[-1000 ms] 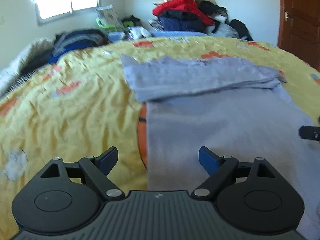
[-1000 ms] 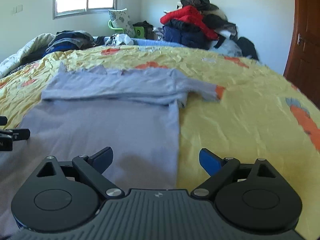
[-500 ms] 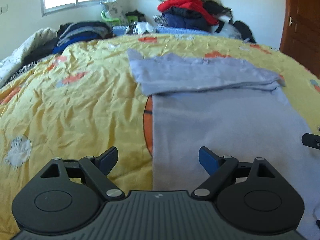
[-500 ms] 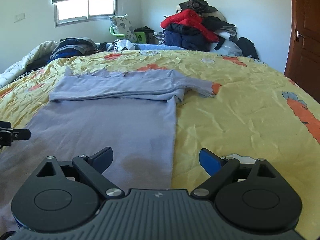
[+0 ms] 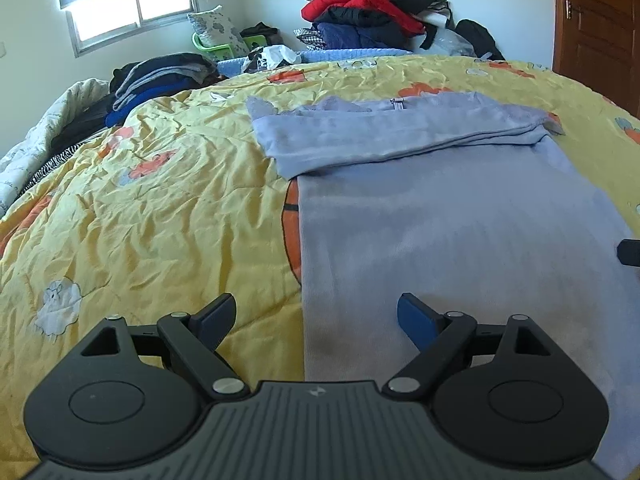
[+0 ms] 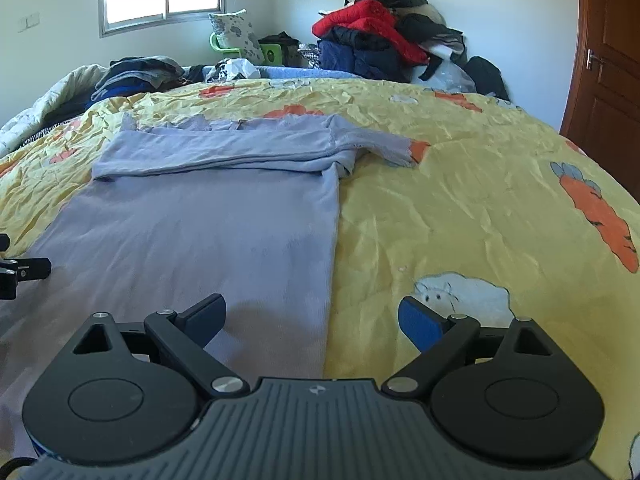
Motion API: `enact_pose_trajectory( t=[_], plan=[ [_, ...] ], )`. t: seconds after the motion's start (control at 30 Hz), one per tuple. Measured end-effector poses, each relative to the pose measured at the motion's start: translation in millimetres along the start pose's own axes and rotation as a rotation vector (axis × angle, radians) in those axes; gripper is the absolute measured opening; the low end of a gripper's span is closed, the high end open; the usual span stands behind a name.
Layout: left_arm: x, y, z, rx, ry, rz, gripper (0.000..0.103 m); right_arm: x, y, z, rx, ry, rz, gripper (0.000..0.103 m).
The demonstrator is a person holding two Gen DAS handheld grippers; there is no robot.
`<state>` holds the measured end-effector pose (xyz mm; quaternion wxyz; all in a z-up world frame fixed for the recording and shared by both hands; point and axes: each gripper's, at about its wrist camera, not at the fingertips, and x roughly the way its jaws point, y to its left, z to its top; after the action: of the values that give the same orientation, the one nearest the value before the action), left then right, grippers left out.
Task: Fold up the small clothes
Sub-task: 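Move both open grippers over the sweater body toward its hem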
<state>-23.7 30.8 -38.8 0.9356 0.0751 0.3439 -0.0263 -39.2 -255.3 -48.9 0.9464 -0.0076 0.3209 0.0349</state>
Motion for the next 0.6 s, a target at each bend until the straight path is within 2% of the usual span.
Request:
enact_pose_trajectory(
  t=[0.33, 0.6],
  plan=[
    [-13, 5, -9, 0.001, 0.016, -0.015, 0.089, -24, 8, -11, -0.057, 0.026, 0.047, 0.095],
    [-27, 14, -22, -0.015, 0.036, -0.012, 0.089, -35, 15, -21, -0.093, 0.041, 0.039, 0.095]
  ],
)
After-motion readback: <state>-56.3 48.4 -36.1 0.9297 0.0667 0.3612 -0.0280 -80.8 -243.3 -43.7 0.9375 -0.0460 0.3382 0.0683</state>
